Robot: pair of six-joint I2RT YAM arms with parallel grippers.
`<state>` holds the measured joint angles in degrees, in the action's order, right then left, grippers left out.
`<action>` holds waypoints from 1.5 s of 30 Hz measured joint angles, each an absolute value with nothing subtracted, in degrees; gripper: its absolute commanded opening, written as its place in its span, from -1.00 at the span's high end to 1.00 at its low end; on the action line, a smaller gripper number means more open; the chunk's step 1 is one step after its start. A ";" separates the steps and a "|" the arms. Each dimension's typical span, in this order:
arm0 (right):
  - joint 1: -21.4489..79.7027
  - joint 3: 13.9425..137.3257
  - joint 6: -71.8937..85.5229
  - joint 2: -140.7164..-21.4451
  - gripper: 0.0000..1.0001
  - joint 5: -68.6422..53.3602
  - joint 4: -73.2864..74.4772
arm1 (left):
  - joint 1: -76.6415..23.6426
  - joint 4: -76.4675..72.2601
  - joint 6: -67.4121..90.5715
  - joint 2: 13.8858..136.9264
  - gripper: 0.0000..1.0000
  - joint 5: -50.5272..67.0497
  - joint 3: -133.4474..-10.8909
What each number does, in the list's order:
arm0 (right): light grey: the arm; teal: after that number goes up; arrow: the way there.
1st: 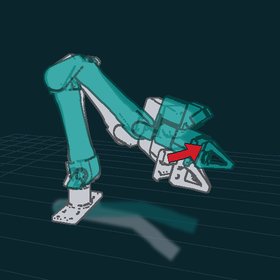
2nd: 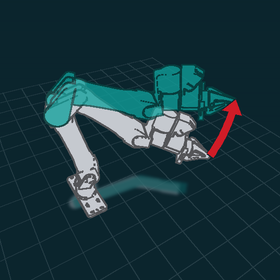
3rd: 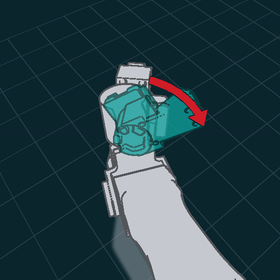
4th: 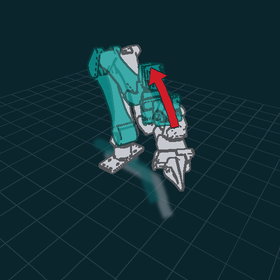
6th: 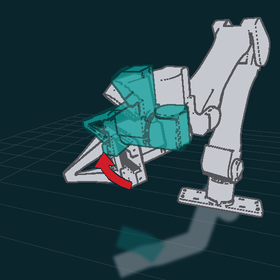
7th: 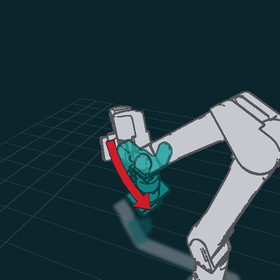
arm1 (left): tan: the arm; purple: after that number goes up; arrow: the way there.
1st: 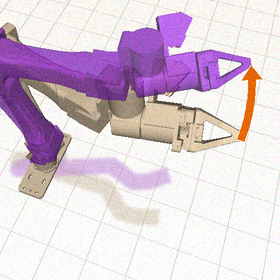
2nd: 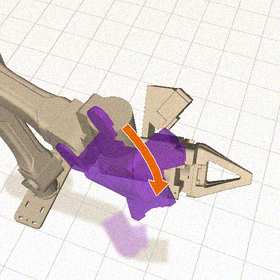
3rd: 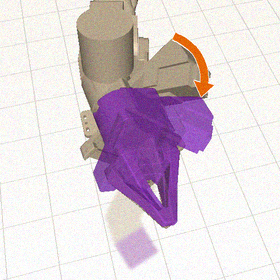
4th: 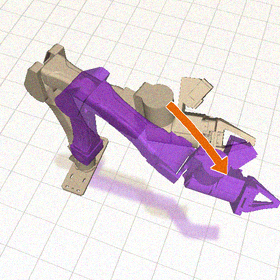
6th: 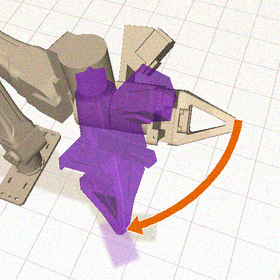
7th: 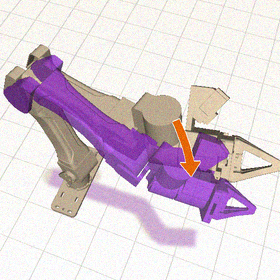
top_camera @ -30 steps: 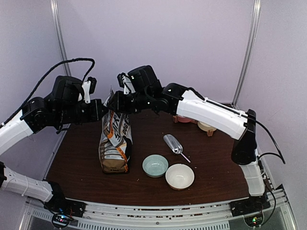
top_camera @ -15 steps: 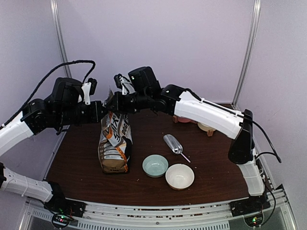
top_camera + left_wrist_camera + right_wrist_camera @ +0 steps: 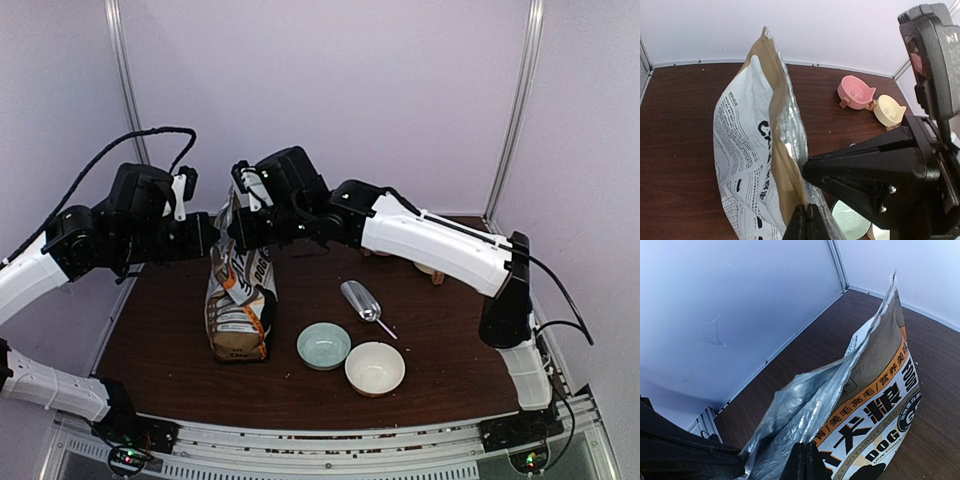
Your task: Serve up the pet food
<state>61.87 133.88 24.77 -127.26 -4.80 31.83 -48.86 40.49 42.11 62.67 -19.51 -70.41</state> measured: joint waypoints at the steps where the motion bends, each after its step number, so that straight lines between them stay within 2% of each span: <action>1: 61.91 133.88 24.49 -127.26 1.00 -4.32 32.08 | -48.86 40.51 42.17 62.67 1.00 -19.62 -70.48; 19: 62.22 130.47 24.21 -122.10 1.00 4.34 37.82 | -48.86 45.98 44.27 60.86 1.00 -24.29 -72.44; 20: 62.22 130.45 24.21 -121.75 1.00 4.67 38.11 | -48.86 46.52 44.18 61.01 0.97 -24.12 -72.99; 23: 62.00 130.15 24.34 -120.70 0.98 4.89 38.50 | -48.84 48.12 43.20 62.11 0.43 -22.98 -75.44; 26: 61.89 130.10 25.28 -119.87 0.61 3.70 38.35 | -48.73 48.45 41.71 63.53 0.14 -22.09 -78.72; 29: 61.84 130.10 26.59 -119.31 0.43 1.80 37.60 | -47.48 48.80 40.42 64.12 -0.05 -20.93 -80.16; 33: 61.87 130.10 27.66 -119.15 0.32 0.56 36.62 | -45.21 49.63 39.22 65.49 -0.18 -19.11 -80.38; 41: 61.84 130.10 28.80 -119.17 0.23 0.21 36.49 | -44.75 49.87 37.58 69.04 -0.39 -16.75 -81.21; 43: 61.84 130.10 28.91 -119.15 0.22 0.19 36.45 | -44.60 49.84 37.36 69.30 -0.39 -16.64 -81.30; 45: 61.84 130.10 28.93 -119.17 0.21 0.16 36.42 | -44.56 49.87 37.32 69.41 -0.24 -16.53 -81.30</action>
